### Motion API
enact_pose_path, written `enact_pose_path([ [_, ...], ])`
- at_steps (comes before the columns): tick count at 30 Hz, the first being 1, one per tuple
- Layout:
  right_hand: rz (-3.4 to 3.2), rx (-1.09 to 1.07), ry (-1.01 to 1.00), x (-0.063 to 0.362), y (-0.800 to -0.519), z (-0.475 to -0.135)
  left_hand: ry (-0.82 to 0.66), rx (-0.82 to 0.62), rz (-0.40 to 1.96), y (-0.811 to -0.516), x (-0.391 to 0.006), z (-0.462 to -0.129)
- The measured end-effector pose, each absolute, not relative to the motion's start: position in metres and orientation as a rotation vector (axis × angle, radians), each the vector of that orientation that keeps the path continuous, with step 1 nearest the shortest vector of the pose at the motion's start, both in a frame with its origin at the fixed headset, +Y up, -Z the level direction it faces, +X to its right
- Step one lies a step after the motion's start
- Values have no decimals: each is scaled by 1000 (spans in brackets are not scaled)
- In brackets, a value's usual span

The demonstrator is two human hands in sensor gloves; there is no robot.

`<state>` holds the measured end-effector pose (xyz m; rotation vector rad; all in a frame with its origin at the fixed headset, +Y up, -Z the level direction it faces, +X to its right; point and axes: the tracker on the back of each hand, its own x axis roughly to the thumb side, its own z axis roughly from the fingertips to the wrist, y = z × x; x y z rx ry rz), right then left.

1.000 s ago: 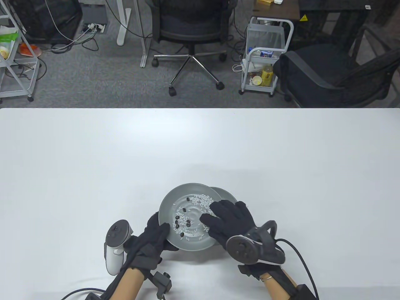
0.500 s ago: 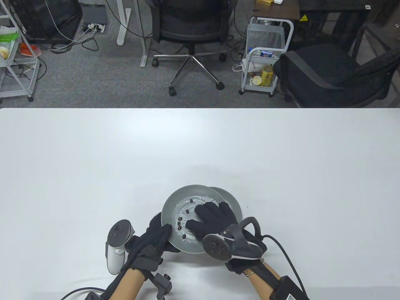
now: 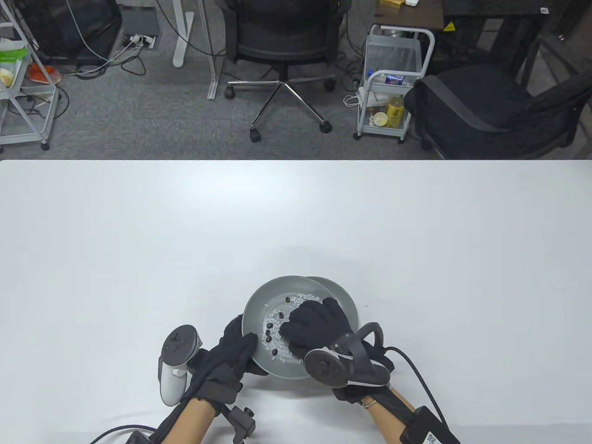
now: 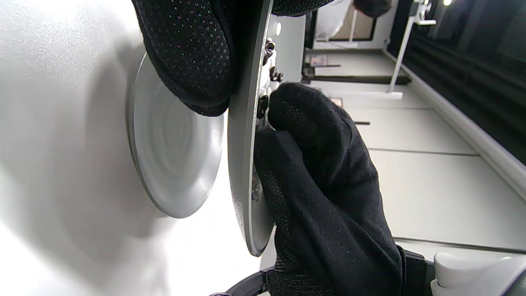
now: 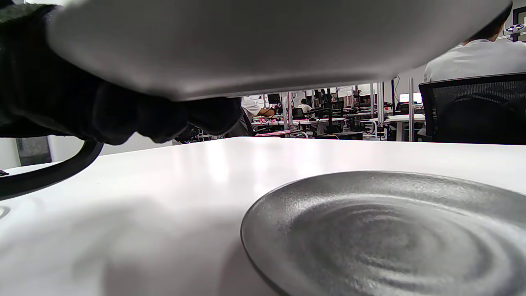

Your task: Pick coffee beans with hand pinch into plate

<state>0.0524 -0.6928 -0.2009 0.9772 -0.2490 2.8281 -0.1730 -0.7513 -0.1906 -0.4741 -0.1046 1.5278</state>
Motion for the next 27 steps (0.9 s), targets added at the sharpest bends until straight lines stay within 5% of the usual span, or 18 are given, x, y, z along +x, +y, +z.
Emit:
enact_pose_path([
  [14, 2836, 1012, -227, 52, -691, -198, -106, -475, 1531, -752, -173, -191],
  [27, 2858, 1043, -442, 47, -697, -192, -92, -480, 1507, -754, -171, -191],
])
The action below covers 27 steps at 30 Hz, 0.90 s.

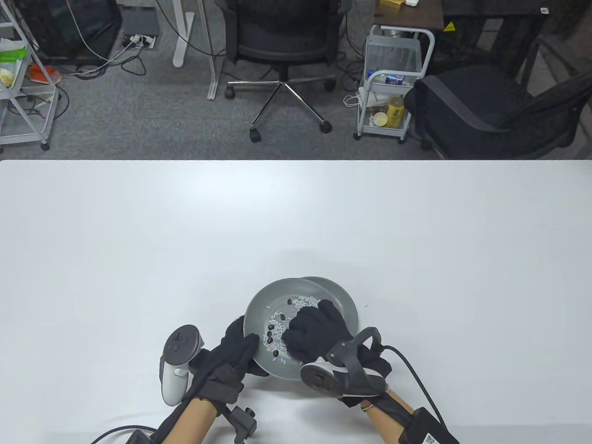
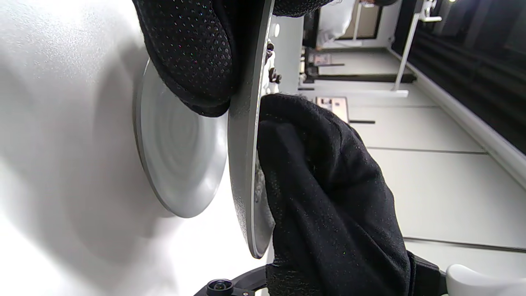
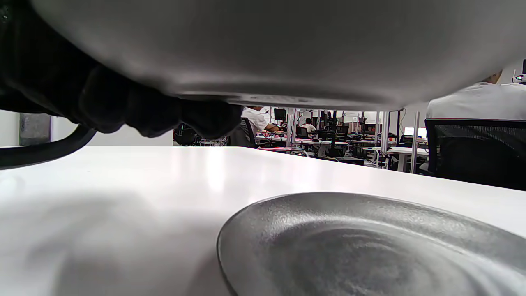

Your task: Pick coffee beans with hand pinch into plate

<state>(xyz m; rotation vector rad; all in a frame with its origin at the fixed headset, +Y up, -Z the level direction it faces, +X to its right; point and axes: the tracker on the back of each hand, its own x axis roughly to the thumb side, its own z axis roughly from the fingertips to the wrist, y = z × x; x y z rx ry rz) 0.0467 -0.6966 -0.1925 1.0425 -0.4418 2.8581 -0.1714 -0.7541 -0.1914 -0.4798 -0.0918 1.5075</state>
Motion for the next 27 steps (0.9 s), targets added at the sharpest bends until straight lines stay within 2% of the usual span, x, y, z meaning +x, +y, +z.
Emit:
enact_pose_path([
  [2, 2855, 1042, -414, 47, -696, -193, -86, -482, 1503, -755, -172, -191],
  [5, 2812, 991, -509, 54, -689, -194, -63, -474, 1520, -756, -174, -192],
  [8, 2777, 858, -615, 71, -676, -198, -31, -470, 1535, -757, -177, -192],
  [12, 2830, 652, -638, 100, -676, -212, -12, -467, 1549, -758, -179, -193],
  [15, 2881, 519, -562, 118, -686, -224, 6, -448, 1548, -759, -182, -193],
  [18, 2944, 428, -390, 128, -704, -237, 21, -428, 1545, -760, -185, -194],
  [21, 3044, 451, -193, 125, -720, -242, 35, -435, 1563, -762, -186, -195],
  [27, 3114, 523, 45, 115, -741, -245, 29, -438, 1563, -762, -186, -195],
])
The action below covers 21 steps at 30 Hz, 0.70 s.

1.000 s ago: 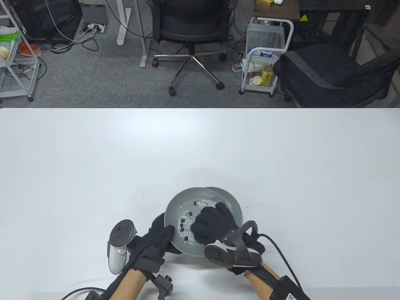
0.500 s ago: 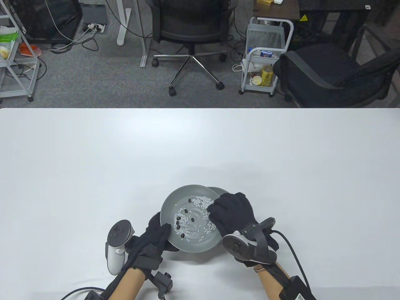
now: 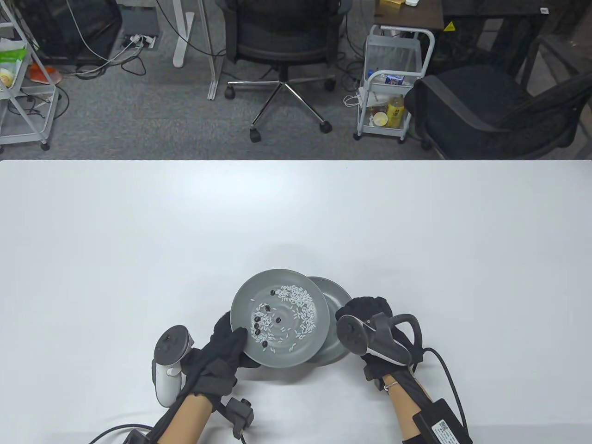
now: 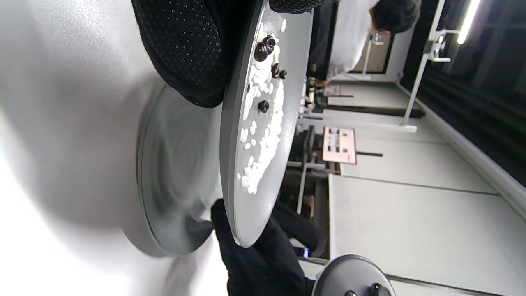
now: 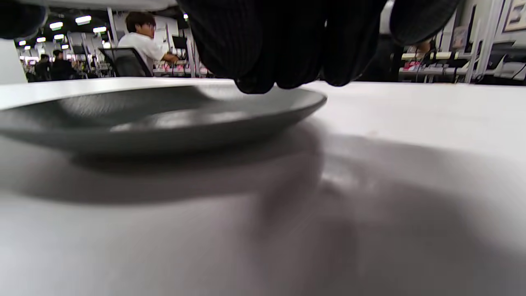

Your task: Pick coffee beans with hand pinch into plate

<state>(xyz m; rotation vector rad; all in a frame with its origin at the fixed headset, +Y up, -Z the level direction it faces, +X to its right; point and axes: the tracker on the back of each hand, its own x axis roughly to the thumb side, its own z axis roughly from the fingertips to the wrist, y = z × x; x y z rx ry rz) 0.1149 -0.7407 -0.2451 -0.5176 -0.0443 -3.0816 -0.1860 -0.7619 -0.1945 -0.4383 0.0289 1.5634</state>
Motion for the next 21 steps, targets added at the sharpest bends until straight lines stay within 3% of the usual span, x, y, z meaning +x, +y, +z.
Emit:
enact_pose_path([
  [5, -3098, -487, -63, 116, -738, -245, 22, -441, 1566, -762, -186, -195],
  [12, -3220, -400, 359, 128, -706, -238, 22, -447, 1564, -762, -185, -194],
  [15, -3266, -531, 512, 121, -695, -229, 16, -455, 1558, -763, -184, -194],
  [21, -3191, -841, 429, 86, -690, -209, -19, -474, 1538, -763, -181, -194],
])
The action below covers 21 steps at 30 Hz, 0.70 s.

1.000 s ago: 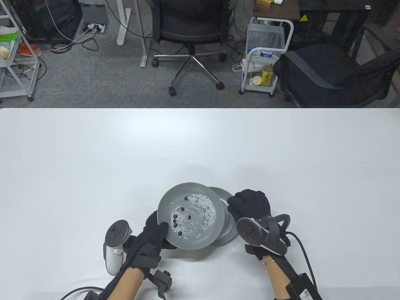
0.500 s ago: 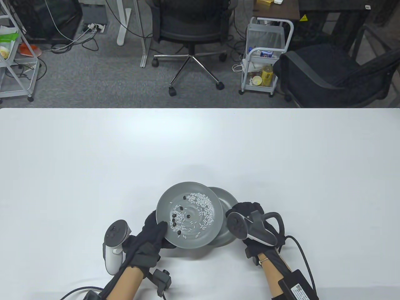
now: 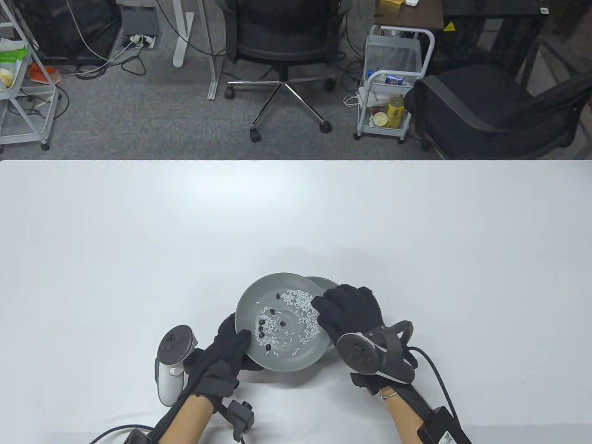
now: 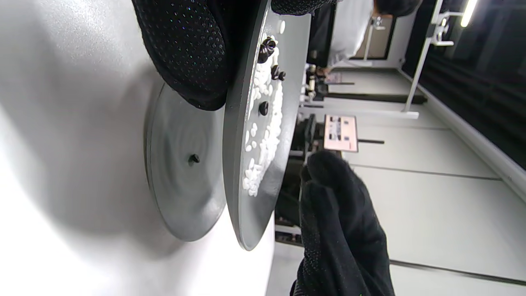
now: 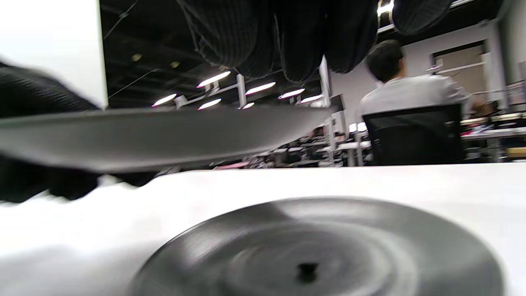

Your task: Pick coffee beans with hand pinch into plate

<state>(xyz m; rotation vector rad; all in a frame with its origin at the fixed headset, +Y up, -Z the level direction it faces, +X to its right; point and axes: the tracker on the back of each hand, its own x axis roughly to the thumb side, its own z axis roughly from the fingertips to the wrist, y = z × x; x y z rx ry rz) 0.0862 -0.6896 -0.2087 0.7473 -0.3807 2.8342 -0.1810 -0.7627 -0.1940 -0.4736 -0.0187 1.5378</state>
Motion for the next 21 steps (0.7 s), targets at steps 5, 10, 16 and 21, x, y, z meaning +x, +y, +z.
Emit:
enact_pose_path([
  [5, 2876, 885, -303, 67, -694, -200, -57, -485, 1526, -762, -178, -194],
  [10, 2896, 905, -256, 64, -698, -200, -92, -495, 1512, -761, -176, -194],
  [16, 2913, 903, -235, 63, -699, -200, -119, -509, 1495, -761, -173, -194],
  [21, 2930, 903, -295, 61, -699, -199, -143, -515, 1469, -760, -170, -193],
])
